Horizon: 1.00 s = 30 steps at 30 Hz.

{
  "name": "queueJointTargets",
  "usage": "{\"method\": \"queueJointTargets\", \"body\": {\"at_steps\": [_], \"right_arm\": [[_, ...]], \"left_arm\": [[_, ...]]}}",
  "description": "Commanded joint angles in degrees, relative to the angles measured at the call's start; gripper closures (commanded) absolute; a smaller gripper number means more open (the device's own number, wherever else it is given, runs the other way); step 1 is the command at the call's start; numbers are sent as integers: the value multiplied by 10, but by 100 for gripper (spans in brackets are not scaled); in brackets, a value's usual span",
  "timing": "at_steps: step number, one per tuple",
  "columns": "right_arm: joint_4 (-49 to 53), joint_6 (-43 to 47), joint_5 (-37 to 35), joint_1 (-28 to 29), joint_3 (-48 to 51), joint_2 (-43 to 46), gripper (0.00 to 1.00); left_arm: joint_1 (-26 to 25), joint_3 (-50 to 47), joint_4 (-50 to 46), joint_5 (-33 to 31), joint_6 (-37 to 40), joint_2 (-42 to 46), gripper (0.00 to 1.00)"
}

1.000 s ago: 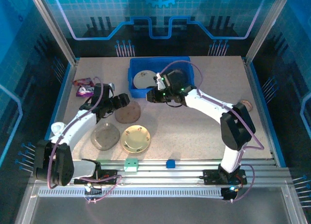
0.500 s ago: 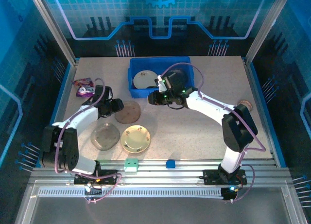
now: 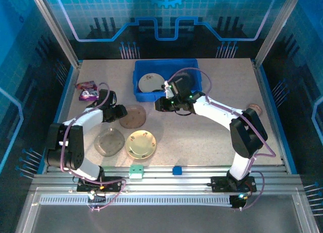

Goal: Place the plates into the plastic bin on the countertop

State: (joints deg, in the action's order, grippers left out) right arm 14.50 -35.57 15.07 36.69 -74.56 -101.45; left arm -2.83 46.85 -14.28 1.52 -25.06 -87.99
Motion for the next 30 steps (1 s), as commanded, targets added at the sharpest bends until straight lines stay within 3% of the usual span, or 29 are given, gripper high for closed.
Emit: {"method": "queueJointTargets", "body": {"at_steps": [1, 14, 18, 27, 30], "right_arm": [[3, 1, 6, -3, 4, 7, 74], [2, -1, 14, -6, 5, -5, 74], [2, -1, 16, -7, 6, -5, 74], [-2, -4, 21, -16, 14, -2, 75], [-3, -3, 23, -16, 18, 1, 75]], "left_arm": [[12, 9, 9, 13, 8, -17, 54], [17, 25, 14, 56, 3, -64, 72], [16, 21, 23, 60, -2, -72, 84], [16, 20, 29, 70, 0, -75, 99], [16, 15, 30, 84, 4, -62, 100]]}}
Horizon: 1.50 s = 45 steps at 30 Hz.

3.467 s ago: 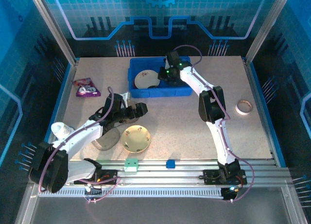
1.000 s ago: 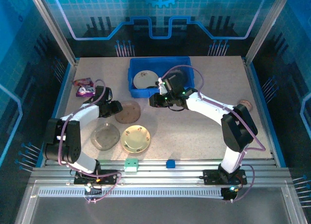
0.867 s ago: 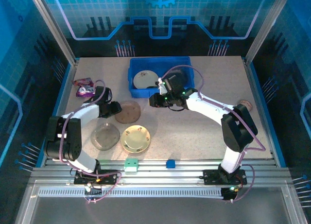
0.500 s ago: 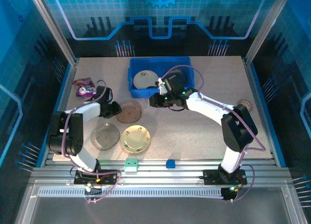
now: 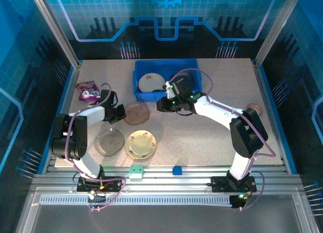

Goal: Place the plates into the plastic bin on the countertop

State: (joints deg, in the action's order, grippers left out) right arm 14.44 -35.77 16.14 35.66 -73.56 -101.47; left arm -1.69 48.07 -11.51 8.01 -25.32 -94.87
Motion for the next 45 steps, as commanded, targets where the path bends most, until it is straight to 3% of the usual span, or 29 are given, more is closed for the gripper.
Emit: {"method": "queueJointTargets", "body": {"at_steps": [1, 4, 11, 27, 29, 30, 33, 41, 45], "right_arm": [[0, 0, 12, -7, 8, 1, 75], [2, 2, 16, -9, 11, -1, 71], [-9, -2, 29, -9, 26, -5, 50], [-88, -36, 82, -15, 41, -45, 51], [-96, -42, 91, -15, 42, -55, 55], [-106, -49, 96, -14, 47, -58, 61], [-130, -70, 114, -16, 55, -67, 100], [-150, -89, 132, -16, 75, -46, 100], [-164, -100, 146, -17, 81, -38, 100]], "left_arm": [[5, -3, 5, 29, 7, 14, 100], [3, -24, 13, 51, 3, 43, 100], [-2, -49, -3, 82, -6, 129, 100], [-93, -21, -29, 121, -24, 191, 100], [-101, -17, -30, 122, -29, 197, 100], [-105, -16, -32, 122, -31, 199, 100], [-114, -13, -35, 123, -35, 205, 100], [-118, 2, -45, 117, -35, 202, 100], [-118, 4, -45, 108, -36, 203, 76]]}}
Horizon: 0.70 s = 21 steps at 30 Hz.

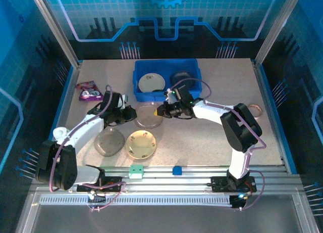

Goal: Place the plates into the plastic bin on the countertop

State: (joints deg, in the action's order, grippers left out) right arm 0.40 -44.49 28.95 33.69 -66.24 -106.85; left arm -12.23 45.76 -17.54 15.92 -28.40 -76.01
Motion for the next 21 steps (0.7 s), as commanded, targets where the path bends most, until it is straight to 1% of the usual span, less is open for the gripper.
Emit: {"method": "queueJointTargets", "body": {"at_steps": [1, 4, 5, 7, 9, 10, 13, 16, 17, 18, 20, 21], "right_arm": [[-24, -15, 19, 2, 7, 16, 100], [-23, -15, 16, -2, 8, 24, 100], [-23, -14, 15, -4, 9, 27, 100], [-22, -14, 18, -6, 9, 30, 100], [-22, -13, 18, -8, 9, 34, 100], [-21, -14, 19, -9, 9, 35, 100], [-16, -14, 20, -12, 9, 40, 100], [-9, -11, 15, -22, 12, 52, 73], [-7, -11, 10, -29, 16, 62, 63], [-4, -8, 3, -36, 19, 73, 55], [8, -1, -14, -53, 26, 101, 44], [14, 2, -22, -64, 29, 117, 41]], "left_arm": [[-12, 26, 18, 27, -6, 13, 75], [-12, 26, 25, 26, -11, 7, 76], [-12, 26, 28, 26, -13, 4, 80], [-13, 28, 30, 24, -16, 0, 85], [-13, 29, 30, 21, -18, -3, 97], [-12, 30, 29, 19, -18, -3, 100], [-12, 33, 26, 15, -18, -1, 100], [-12, 45, 9, -2, -16, 1, 100], [-12, 55, 1, -7, -14, 1, 100], [-12, 67, -8, -10, -10, -1, 100], [-12, 96, -26, -20, -6, -8, 100], [-12, 114, -35, -23, -3, -16, 100]]}}
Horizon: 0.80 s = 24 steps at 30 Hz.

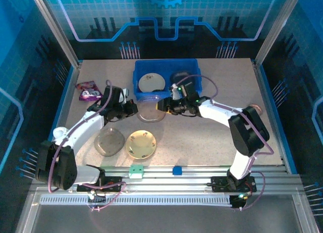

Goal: Place the plates into the plastic bin on the countertop

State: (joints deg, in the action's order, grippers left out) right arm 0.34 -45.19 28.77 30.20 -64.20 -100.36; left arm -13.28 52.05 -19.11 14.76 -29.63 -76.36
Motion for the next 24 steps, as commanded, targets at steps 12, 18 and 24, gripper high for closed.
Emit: {"method": "queueJointTargets", "body": {"at_steps": [12, 18, 24], "right_arm": [[75, 16, -89, -180, 77, 225, 34], [87, 16, -95, -199, 90, 233, 34], [95, 16, -95, -211, 88, 226, 34]], "left_arm": [[-3, 337, -71, -29, 22, -213, 100], [-10, 492, -87, -28, 6, -350, 100], [-34, 620, -96, -39, -19, -475, 100]]}}
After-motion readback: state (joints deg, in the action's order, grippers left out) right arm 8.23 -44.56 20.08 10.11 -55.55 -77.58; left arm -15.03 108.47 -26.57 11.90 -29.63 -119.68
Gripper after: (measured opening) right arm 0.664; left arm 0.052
